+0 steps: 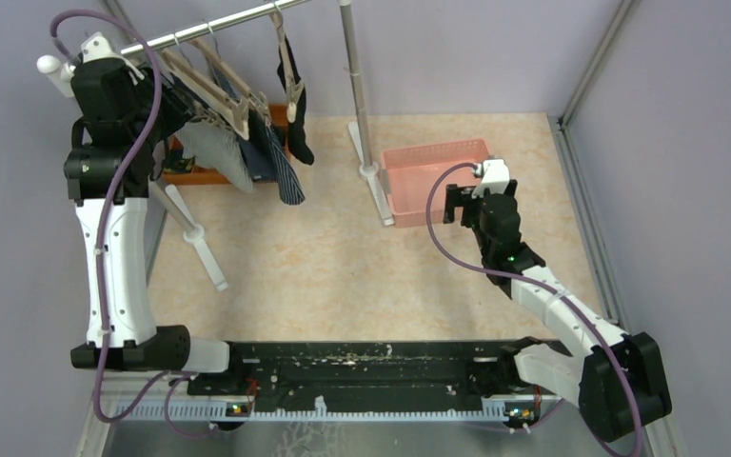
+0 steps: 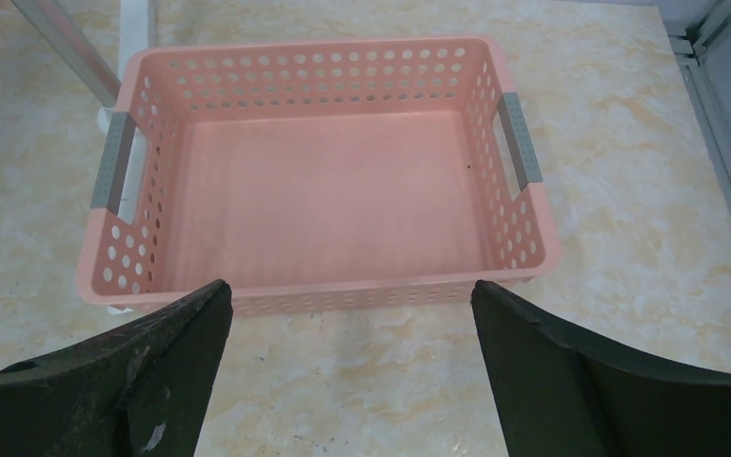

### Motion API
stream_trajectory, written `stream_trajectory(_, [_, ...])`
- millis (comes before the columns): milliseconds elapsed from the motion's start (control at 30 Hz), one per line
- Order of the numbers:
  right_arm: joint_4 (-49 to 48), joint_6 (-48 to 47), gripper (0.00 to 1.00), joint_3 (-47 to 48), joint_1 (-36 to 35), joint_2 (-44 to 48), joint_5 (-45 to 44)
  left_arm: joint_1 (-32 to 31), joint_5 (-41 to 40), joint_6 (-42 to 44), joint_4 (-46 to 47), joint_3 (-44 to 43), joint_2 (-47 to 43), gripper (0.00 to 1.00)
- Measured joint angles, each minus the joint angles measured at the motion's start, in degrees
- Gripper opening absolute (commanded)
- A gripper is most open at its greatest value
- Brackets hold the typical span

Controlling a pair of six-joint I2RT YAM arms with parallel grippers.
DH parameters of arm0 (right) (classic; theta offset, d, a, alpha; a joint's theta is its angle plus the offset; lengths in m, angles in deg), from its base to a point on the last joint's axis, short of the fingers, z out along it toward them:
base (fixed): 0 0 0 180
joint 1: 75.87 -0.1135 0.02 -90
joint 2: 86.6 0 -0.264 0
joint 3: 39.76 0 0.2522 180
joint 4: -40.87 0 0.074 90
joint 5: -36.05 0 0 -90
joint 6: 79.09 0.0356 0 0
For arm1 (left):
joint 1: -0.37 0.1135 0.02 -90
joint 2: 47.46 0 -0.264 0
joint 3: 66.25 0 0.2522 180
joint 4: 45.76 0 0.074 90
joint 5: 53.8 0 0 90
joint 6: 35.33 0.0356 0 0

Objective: Remove the underwear clipped to the hanger

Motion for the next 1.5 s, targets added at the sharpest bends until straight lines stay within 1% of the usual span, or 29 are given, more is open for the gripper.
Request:
stream_trajectory(200, [0.0, 0.0, 0.97, 0.0, 0.0, 0.0, 0.3, 0.0, 1.3, -1.5, 5.2, 3.7, -0.6, 0.52])
stream_trajectory(333, [-0.1, 0.0, 0.97, 0.0, 0.0, 0.0, 0.5, 0.0, 3.0, -2.8, 9.6, 7.5, -2.0, 0.59])
stream_trajectory(467, [-0.3, 0.0, 0.97, 0.0, 0.0, -0.1, 0.9, 0.0, 4.5, -4.2, 11.7, 8.7, -2.6, 0.67])
stream_trajectory(533, [-0.6, 0.0, 0.97, 0.0, 0.0, -0.2, 1.4, 0.0, 5.0, -4.8, 12.8, 8.8, -2.9, 0.67])
stream_trajectory(667, [-1.3, 0.0, 0.97, 0.0, 0.0, -1.0, 1.6, 0.0, 5.0, -5.5, 15.0, 9.7, -4.5, 0.64])
stream_trajectory(833, [-1.4, 0.0, 0.97, 0.0, 0.0, -1.1, 1.6, 0.0, 3.8, -6.3, 15.7, 11.0, -6.5, 0.63])
stream_trajectory(1033, [-1.4, 0.0, 0.97, 0.0, 0.0, -1.1, 1.6, 0.0, 2.7, -7.2, 15.9, 13.2, -6.9, 0.63])
stream_trajectory(1267, [-1.4, 0.1, 0.97, 0.0, 0.0, -1.0, 1.6, 0.0, 3.0, -9.8, 16.0, 14.1, -5.9, 0.67])
stream_trajectory(1400, [-1.5, 0.4, 0.97, 0.0, 0.0, -1.0, 2.0, 0.0, 4.1, -11.6, 16.5, 14.1, -5.7, 0.68])
stream_trajectory(1500, [-1.8, 0.7, 0.97, 0.0, 0.0, -1.0, 2.9, 0.0, 4.9, -13.3, 17.0, 14.0, -5.6, 0.72])
